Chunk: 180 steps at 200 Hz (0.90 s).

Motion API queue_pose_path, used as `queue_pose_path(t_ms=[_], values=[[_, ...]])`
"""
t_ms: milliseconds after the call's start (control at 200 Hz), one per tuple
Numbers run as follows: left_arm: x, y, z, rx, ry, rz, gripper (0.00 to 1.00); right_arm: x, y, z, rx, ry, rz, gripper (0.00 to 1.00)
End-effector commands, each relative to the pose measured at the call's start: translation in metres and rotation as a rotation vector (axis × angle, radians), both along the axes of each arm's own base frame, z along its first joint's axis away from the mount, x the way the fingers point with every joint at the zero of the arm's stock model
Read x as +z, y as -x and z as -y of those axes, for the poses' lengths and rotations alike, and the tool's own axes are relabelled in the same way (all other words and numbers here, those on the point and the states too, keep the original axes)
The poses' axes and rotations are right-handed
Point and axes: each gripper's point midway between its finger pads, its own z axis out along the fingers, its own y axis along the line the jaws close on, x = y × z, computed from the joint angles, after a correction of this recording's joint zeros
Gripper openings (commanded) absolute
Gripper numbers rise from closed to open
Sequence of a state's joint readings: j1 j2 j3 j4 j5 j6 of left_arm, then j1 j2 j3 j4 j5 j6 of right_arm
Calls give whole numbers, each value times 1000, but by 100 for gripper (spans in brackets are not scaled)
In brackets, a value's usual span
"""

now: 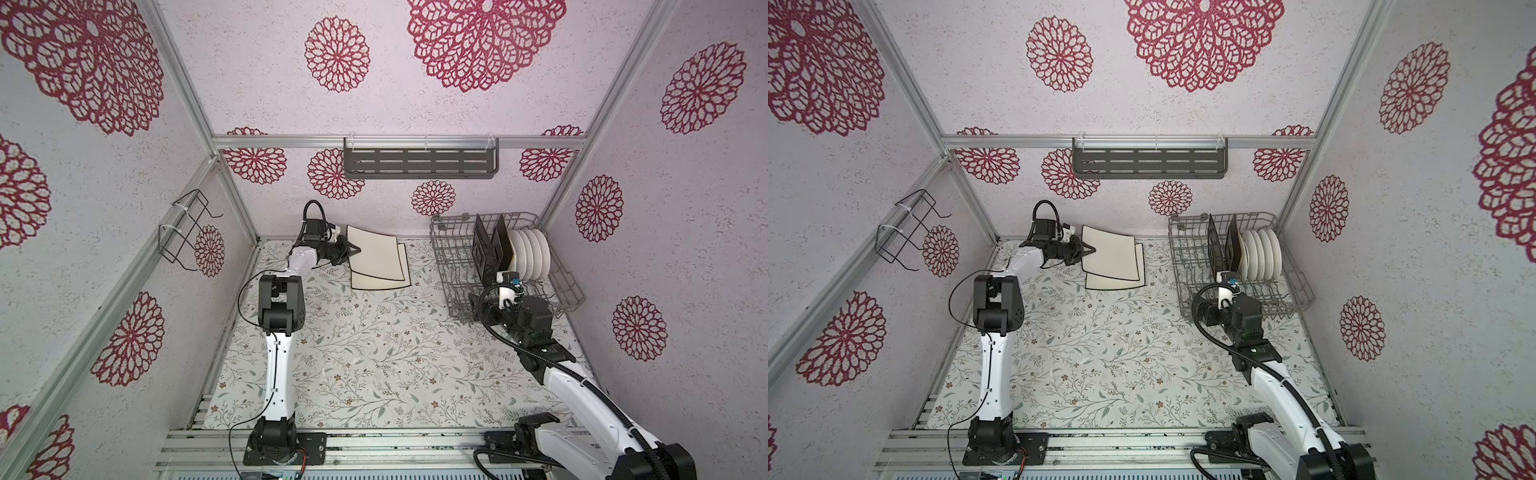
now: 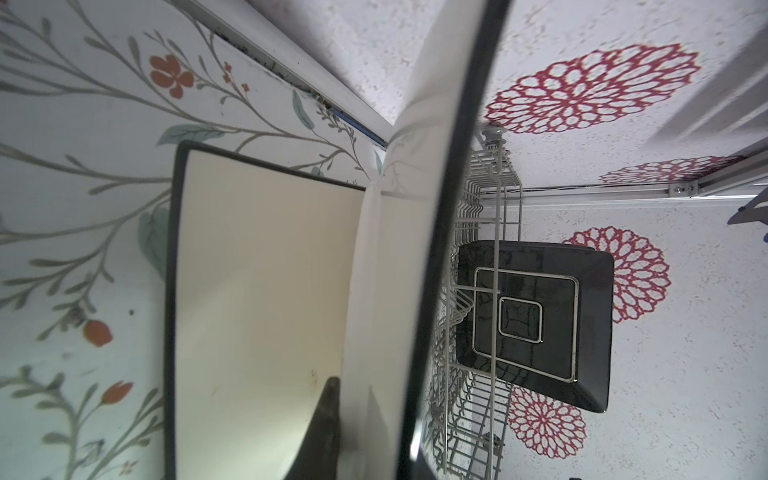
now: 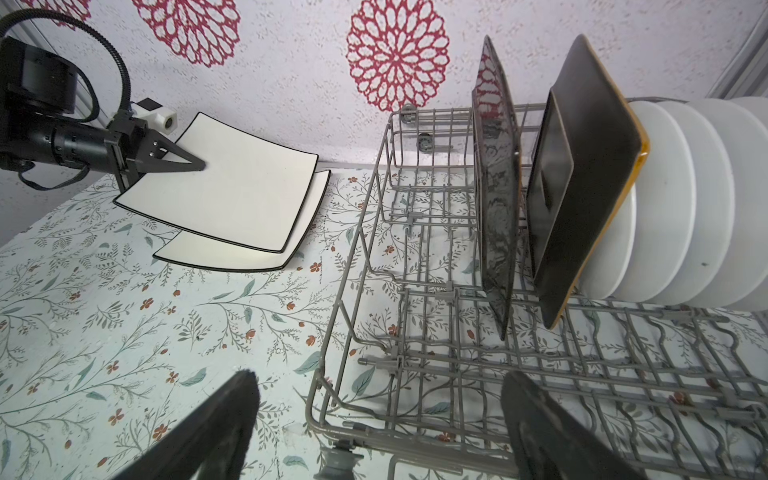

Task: Unload the plates from the dish rack
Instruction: 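Set the white plate flat on the first plate with the left gripper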

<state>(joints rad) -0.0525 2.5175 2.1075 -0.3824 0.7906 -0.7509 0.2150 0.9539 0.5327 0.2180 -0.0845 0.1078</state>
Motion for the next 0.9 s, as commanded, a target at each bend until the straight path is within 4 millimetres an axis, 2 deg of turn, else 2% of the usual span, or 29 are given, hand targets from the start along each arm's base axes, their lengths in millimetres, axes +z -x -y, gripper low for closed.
queue_pose_path(t_ms=[0,375,896], values=[[22,0,-1,-45,55,71,0,25,-5,0,-4,-39,69,94],[-5,10,-6,-60,28,12,0,26,-8,-1,-2,-42,73,94],[-39,13,-15,-50,-9,-53,22,25,-12,-2,1,-43,66,94]])
